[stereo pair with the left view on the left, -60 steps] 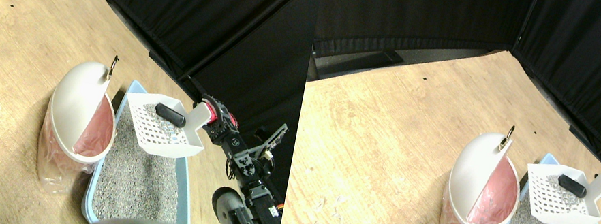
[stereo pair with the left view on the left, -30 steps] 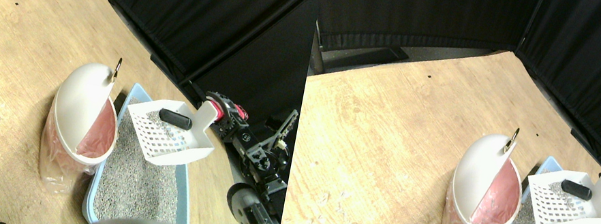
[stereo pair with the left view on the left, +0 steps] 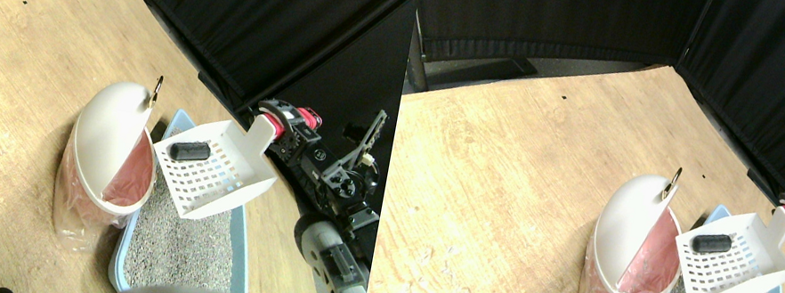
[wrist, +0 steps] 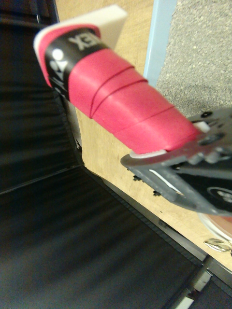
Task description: Scoop (unimanual)
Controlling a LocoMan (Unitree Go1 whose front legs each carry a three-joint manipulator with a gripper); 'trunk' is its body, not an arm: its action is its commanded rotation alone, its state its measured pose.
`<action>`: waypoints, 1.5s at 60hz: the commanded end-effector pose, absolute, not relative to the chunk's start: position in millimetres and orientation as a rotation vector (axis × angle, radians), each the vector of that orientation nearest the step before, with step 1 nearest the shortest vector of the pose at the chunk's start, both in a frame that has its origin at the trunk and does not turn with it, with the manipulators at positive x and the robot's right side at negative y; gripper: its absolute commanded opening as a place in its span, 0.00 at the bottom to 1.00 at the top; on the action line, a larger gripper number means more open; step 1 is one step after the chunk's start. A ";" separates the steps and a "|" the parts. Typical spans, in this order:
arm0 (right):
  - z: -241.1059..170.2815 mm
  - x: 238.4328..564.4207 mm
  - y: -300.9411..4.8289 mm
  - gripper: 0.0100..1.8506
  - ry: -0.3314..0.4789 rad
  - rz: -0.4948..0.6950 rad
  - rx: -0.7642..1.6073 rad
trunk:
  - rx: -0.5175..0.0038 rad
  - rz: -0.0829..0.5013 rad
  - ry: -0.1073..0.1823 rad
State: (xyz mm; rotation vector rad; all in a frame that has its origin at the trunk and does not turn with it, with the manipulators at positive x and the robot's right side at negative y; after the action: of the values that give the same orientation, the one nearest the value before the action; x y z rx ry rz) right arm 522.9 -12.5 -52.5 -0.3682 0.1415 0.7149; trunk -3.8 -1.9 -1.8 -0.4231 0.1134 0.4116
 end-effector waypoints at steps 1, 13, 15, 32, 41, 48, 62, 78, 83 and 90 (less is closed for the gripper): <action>-46.3 516.6 0.3 0.03 0.088 0.747 -0.388 | -0.470 0.476 0.104; -49.0 507.7 11.8 0.03 0.090 0.740 -0.483 | -0.473 0.478 0.109; -49.4 506.6 12.9 0.03 0.081 0.750 -0.491 | -0.473 0.479 0.107; -47.6 499.1 19.1 0.03 0.128 0.699 -0.576 | -0.473 0.478 0.106; -46.4 499.3 15.6 0.03 0.121 0.693 -0.568 | -0.469 0.465 0.105; -46.8 499.7 12.0 0.03 0.123 0.668 -0.563 | -0.464 0.456 0.105; -51.1 503.9 1.7 0.03 0.110 0.642 -0.619 | -0.462 0.454 0.110; -55.6 507.9 6.6 0.14 0.099 0.609 -0.680 | -0.463 0.455 0.113; -54.3 507.2 9.7 0.04 0.106 0.588 -0.713 | -0.467 0.458 0.114; -53.4 507.3 13.3 0.10 0.098 0.594 -0.733 | -0.469 0.461 0.115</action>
State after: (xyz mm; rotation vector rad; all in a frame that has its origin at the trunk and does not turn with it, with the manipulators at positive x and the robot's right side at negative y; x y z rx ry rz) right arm 507.2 9.6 -59.3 -0.7250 0.1317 0.6179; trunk -3.7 -1.7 -1.6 -0.4251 0.1201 0.4132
